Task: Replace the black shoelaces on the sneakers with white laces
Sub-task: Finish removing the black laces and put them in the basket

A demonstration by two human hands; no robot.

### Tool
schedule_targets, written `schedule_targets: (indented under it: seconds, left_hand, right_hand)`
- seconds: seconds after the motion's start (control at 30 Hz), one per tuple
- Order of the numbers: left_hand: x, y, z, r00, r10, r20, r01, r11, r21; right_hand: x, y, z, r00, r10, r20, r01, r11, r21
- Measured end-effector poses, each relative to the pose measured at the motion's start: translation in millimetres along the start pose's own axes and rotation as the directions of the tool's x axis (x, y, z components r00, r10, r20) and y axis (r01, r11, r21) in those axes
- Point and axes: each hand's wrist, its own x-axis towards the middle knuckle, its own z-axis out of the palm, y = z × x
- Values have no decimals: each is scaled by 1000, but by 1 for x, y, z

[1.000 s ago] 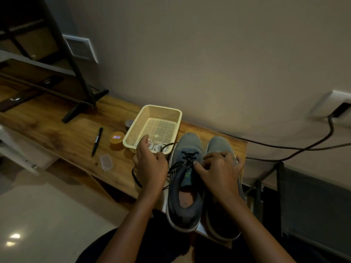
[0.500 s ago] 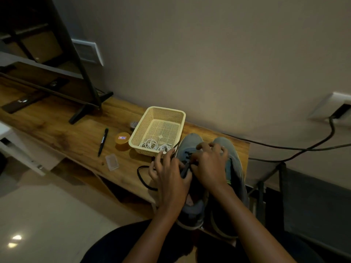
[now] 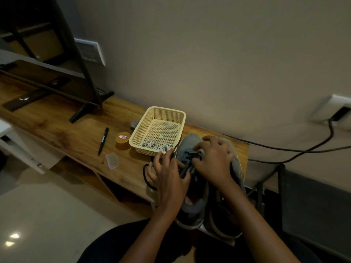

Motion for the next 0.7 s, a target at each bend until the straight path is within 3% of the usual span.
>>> schedule_targets:
  seconds: [0.13, 0.27, 0.4, 0.5, 0.63, 0.7]
  left_hand:
    - [0, -1, 1, 1000, 22, -9, -22, 1000, 6]
    - [0, 0, 2, 1000, 9, -11, -9, 1000, -13]
    - [0, 2, 1, 1000, 5, 3, -5, 1000, -18]
    - [1, 3, 0, 1000, -1, -2, 1, 1000, -19]
    - [1, 5, -2, 998, -56, 41, 58, 997, -52]
    - [1, 4, -2, 996, -70, 53, 74, 995, -65]
  right_hand:
    - [-6, -2, 6, 980, -163, 114, 184, 958, -218]
    - [-5, 1, 6, 975, -189, 119, 215, 943, -256]
    - [-5, 4, 2, 974, -211, 89, 224, 956, -187]
    - [-2, 11, -7, 990, -139, 32, 142, 981, -135]
    - [5, 23, -22, 995, 94, -35, -94, 996, 0]
    - [4, 23, -20, 997, 80, -16, -79, 997, 27]
